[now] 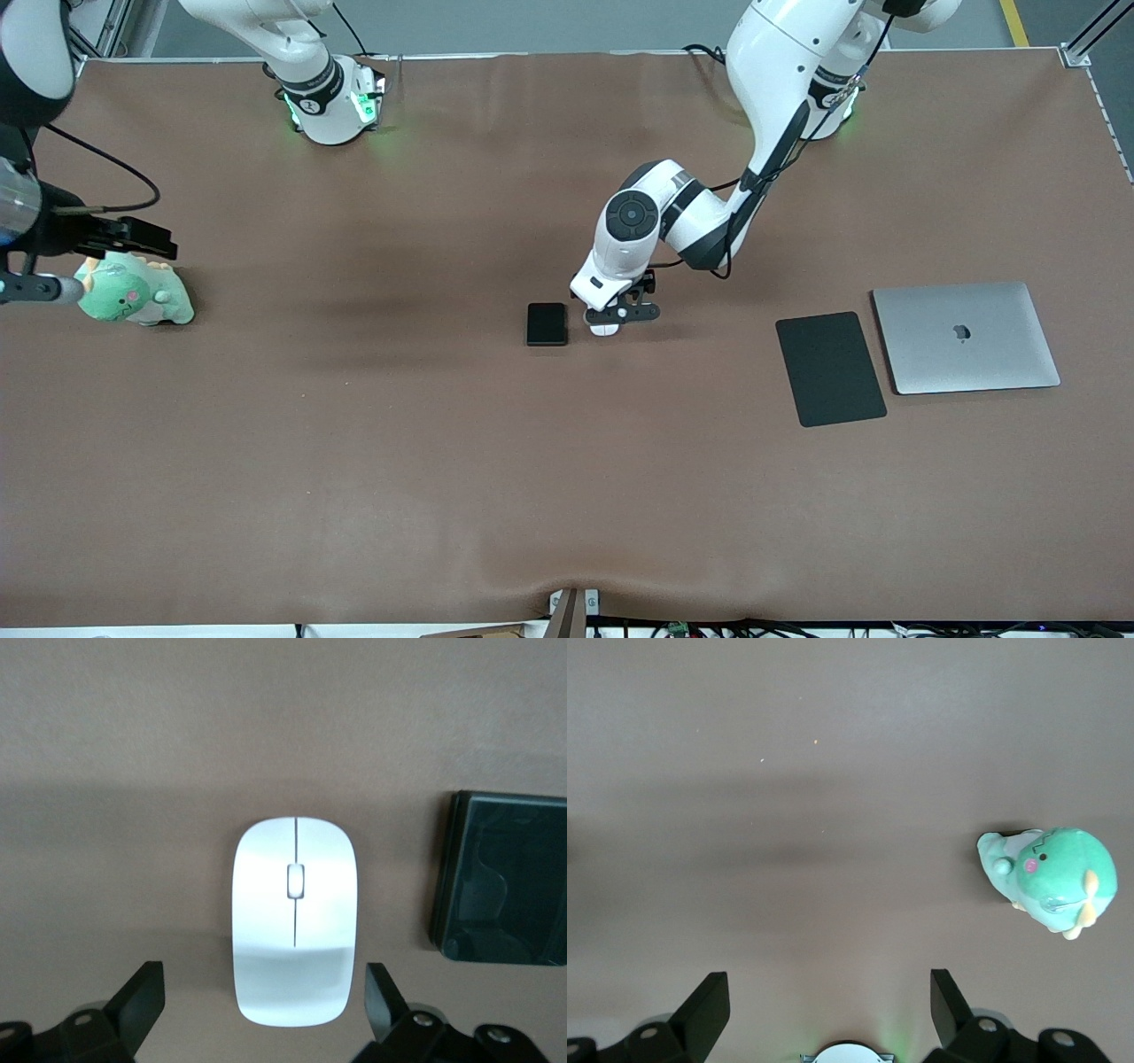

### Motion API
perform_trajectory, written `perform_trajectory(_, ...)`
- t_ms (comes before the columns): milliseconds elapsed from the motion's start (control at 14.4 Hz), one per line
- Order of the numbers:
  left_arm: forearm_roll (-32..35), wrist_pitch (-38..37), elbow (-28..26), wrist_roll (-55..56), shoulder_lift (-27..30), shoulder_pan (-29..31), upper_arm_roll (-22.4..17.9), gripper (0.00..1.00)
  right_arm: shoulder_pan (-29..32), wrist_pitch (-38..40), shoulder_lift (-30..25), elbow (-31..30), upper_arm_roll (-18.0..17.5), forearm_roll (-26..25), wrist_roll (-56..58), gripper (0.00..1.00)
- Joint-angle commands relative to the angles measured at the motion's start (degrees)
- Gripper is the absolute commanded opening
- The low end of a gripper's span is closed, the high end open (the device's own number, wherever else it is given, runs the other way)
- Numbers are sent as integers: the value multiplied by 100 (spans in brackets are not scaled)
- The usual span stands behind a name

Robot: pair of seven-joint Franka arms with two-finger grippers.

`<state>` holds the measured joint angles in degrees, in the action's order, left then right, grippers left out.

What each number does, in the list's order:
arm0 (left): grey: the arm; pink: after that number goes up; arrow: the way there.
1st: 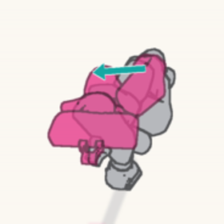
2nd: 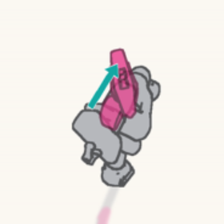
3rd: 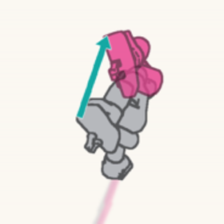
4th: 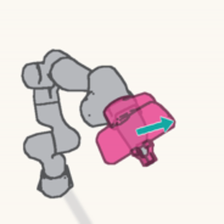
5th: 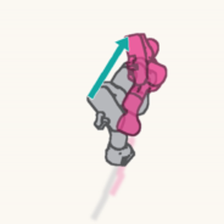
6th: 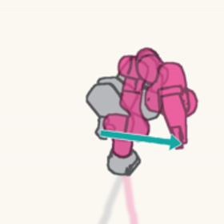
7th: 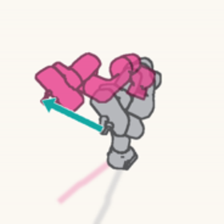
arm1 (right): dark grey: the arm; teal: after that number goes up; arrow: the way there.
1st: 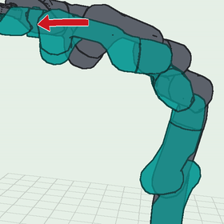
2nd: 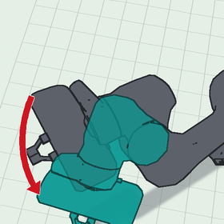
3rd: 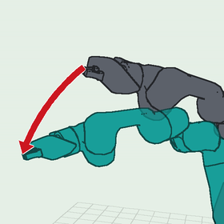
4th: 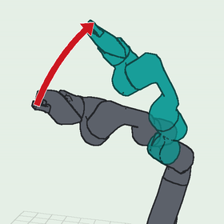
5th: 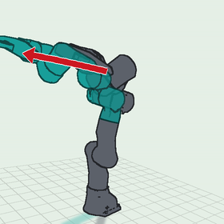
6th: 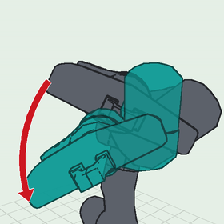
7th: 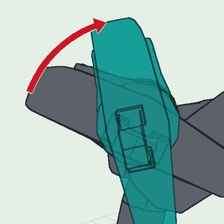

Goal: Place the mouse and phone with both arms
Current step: 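Move the left gripper over the white mouse while the right gripper hovers, then grasp the white mouse with the left gripper while the right gripper approaches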

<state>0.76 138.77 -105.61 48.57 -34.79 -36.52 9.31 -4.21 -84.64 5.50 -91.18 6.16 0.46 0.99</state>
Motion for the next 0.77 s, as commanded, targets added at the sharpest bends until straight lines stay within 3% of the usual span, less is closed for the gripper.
perform_trajectory(0, 100, 98, 40, 231, -97, -84, -44, 100, -19, 44, 275, 145, 17, 86, 51, 100)
perform_trajectory(209, 214, 203, 57, 249, -194, -110, -44, 100, -10, -17, 495, 154, 8, 121, 42, 100)
perform_trajectory(348, 214, 352, 75, 275, -273, -110, -44, 100, -28, -18, 566, 154, 17, 506, 42, 100)
perform_trajectory(557, 214, 423, 75, 275, -335, -119, -44, 88, -62, -96, 706, 154, 8, 701, 42, 100)
perform_trajectory(627, 223, 423, 75, 275, -327, -110, -44, 81, -159, -140, 768, 154, 8, 701, 33, 100)
perform_trajectory(697, 223, 423, 75, 232, -309, -110, -44, 66, -255, -167, 786, 154, 17, 701, -2, 100)
